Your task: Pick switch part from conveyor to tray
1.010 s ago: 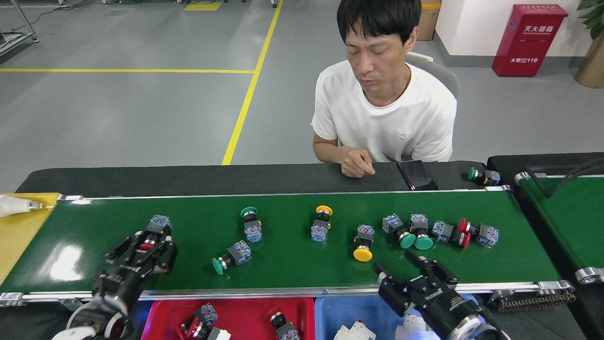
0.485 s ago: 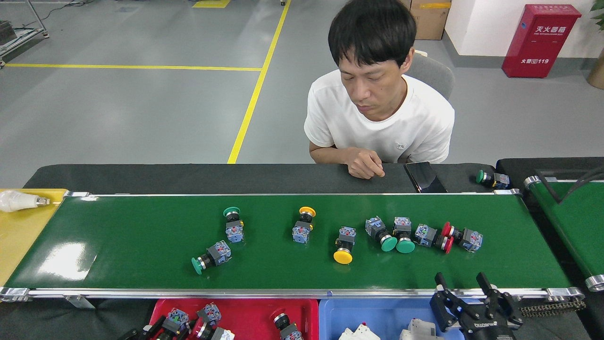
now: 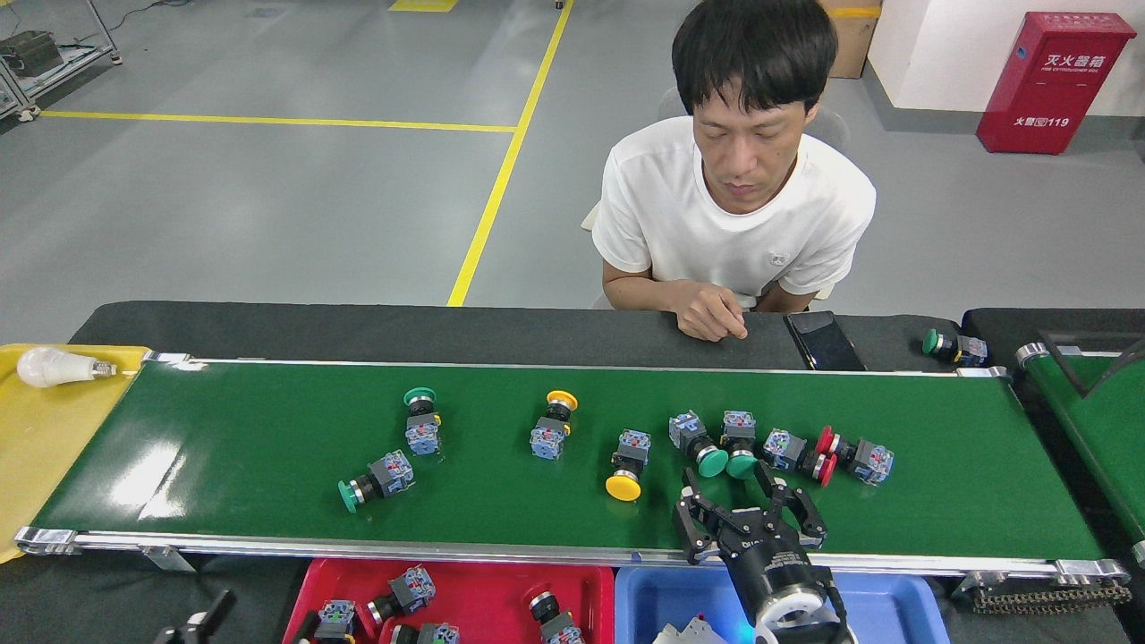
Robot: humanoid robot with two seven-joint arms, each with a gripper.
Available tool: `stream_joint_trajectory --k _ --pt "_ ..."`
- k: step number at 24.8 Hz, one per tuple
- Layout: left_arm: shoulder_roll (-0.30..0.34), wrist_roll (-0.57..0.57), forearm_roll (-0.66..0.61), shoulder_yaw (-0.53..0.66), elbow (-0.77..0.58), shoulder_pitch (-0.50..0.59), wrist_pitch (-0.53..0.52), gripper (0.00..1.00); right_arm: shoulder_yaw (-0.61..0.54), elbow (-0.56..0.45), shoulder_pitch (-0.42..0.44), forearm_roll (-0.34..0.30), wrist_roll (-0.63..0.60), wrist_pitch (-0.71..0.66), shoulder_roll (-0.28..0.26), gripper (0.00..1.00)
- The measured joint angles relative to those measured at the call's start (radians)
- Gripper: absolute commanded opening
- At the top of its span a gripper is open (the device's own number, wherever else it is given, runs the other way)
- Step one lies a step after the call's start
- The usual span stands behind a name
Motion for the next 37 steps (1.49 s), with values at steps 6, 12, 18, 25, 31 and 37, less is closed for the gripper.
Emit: stream_joint_trajectory --k 6,12,18,25,31,37 --pt "0.031 -0.003 0.011 0.012 0.044 -0.058 0.001 1.00 0.018 0.099 -0.070 0.000 0.001 0.031 0.001 0.95" --pt "0.031 -0.017 -0.138 -0.112 0.146 -0.248 0.045 1.00 0.031 0.215 -0.166 -0.002 0.003 0.051 0.012 0.94" --pt "0.054 -0.019 -0.172 -0.191 0.321 -0.403 0.095 1.00 0.076 0.331 -0.246 -0.008 0.000 0.054 0.022 0.71" --pt "0.106 -0.020 -0.197 -0.236 0.565 -0.564 0.103 1.00 0.081 0.359 -0.279 -0.058 -0.011 -0.107 0.020 0.35" --pt "0.154 -0.006 -0.197 -0.271 0.704 -0.651 0.112 0.53 0.080 0.210 -0.216 -0.077 -0.014 -0.231 0.010 0.36" --pt "0.167 0.028 -0.188 -0.280 0.715 -0.647 0.075 0.05 0.078 -0.127 0.069 -0.195 0.041 -0.591 -0.108 0.36"
